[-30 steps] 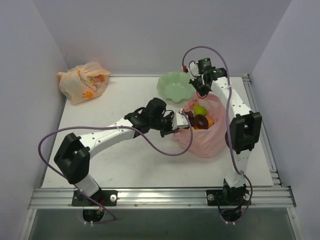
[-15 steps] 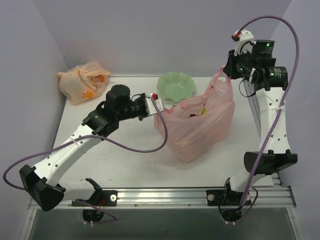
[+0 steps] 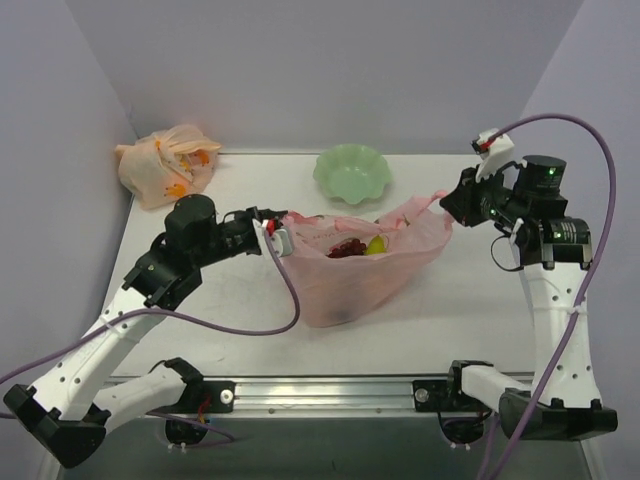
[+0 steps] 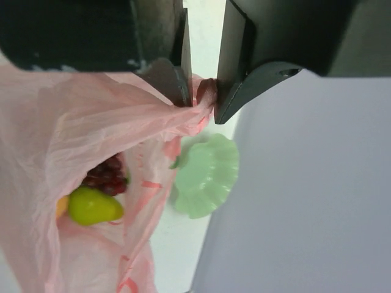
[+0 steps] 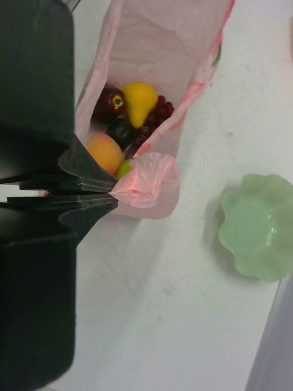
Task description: Place the fake fruits into the plastic bag and tie a complex knot
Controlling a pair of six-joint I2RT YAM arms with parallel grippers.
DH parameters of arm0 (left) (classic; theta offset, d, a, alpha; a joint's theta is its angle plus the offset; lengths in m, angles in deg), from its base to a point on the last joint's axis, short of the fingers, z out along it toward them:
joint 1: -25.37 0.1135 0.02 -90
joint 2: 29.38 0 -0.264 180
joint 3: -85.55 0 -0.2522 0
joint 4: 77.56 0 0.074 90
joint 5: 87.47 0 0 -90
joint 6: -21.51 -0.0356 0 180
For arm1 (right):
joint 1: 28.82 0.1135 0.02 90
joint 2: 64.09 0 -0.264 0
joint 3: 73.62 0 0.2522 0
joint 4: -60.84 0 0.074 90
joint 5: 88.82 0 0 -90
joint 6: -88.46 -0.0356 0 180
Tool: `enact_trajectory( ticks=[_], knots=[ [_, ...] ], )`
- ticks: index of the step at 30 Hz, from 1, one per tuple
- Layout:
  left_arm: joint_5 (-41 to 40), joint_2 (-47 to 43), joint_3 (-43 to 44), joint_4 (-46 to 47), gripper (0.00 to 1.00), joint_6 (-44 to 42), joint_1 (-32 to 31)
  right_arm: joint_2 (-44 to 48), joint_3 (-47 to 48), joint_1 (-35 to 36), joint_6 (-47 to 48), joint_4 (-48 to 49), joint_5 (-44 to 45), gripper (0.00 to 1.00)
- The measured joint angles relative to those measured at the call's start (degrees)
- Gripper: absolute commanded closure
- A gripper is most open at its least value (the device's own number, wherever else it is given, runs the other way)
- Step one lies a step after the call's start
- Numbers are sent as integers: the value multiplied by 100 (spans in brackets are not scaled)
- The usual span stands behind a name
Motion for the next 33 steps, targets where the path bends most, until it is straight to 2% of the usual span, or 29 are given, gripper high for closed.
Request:
enact_trajectory(
  ticks=[1, 2, 4, 6, 7, 15, 20, 23, 25, 29, 33],
  knots=[
    [70, -144, -160, -50, 62, 74, 7, 160, -232, 11, 20, -4, -31, 100],
    [190, -343, -372, -125, 49, 177, 7, 380, -544, 31, 48, 2, -63, 100],
    [378, -640, -649, -304, 30, 468, -7, 667, -944, 33, 81, -61, -125, 100],
    [461, -826, -793, -472, 16, 1049, -17, 835, -1200, 44, 87, -59, -184, 100],
    [466, -905, -835, -564, 4, 1364, -17, 907, -1305, 66, 87, -79, -210, 100],
    [374, -1493, -590, -1121, 3, 4395, 94, 1176, -1561, 417, 63, -129, -304, 100],
    [708, -1547, -398, -1185, 3, 6109, 1073, 1202, -1556, 404, 0, -131, -313, 100],
    [970, -1202, -365, -992, 10, 7082, 1471, 1202, -1539, 407, -57, -129, -356, 100],
    [1058, -802, -214, -756, 12, 7700, 1578, 1198, -1504, 404, -90, -133, -376, 100],
    [1054, -13, 155, 15, 12, 8693, 1628, 1193, -1414, 404, -103, -133, -407, 100],
    [1032, 400, 267, 492, 14, 9313, 1582, 1187, -1351, 404, -109, -131, -463, 100]
  ],
)
